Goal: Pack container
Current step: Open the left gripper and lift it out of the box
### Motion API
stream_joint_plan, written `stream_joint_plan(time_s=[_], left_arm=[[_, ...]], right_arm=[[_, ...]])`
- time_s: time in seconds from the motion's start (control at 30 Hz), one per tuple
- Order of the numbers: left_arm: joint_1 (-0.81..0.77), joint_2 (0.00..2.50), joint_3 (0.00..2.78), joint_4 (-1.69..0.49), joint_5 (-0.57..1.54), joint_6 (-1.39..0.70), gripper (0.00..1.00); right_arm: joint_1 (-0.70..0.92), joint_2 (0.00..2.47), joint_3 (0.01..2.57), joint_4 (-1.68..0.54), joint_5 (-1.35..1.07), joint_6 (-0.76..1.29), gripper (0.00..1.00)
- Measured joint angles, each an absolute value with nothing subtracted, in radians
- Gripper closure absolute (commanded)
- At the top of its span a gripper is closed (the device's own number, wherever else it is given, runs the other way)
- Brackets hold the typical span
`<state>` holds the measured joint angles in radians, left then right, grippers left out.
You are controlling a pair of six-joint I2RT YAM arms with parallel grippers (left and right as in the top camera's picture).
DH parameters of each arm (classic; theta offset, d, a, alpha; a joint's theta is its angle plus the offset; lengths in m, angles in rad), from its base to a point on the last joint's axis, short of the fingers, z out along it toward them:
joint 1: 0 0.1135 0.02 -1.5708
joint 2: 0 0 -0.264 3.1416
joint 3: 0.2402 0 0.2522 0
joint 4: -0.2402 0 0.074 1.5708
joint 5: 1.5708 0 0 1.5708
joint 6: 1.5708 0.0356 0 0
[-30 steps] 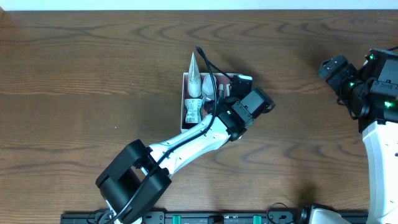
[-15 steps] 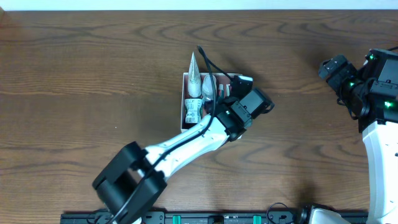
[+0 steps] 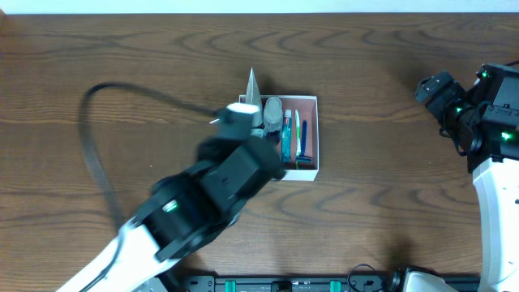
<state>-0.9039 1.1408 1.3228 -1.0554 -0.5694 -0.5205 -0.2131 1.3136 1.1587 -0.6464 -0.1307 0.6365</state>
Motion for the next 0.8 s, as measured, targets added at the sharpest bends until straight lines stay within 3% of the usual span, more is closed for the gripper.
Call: stream_joint_plan(time_s=[0.17, 0.3, 0.4, 0.6, 0.8], left_arm=[[-0.859, 1.033, 1.310, -1.341, -0.693, -0.757, 0.19], [-0.838, 0.934, 1.222, -1.365, -0.742, -0.907, 0.13], [-0.838, 0.859, 1.114, -1.298, -0.754, -0.960, 0.02], [-0.838, 0.730, 0.865, -1.048, -0.729, -0.967, 0.02], [-0.834, 0.662, 0.643, -0.662, -0.517, -0.781, 0.02]], right_arm=[[-0.213, 1.314, 1.159, -0.647, -0.130, 0.636, 0.01], [-0.213, 1.314, 1.159, -0.647, -0.130, 0.636, 0.01], [-0.213, 1.314, 1.159, -0.646, -0.130, 0.636, 0.01], [-0.213, 1.314, 1.159, -0.647, -0.130, 0.636, 0.01], [-0.213, 1.314, 1.159, -0.647, -0.130, 0.636, 0.01]])
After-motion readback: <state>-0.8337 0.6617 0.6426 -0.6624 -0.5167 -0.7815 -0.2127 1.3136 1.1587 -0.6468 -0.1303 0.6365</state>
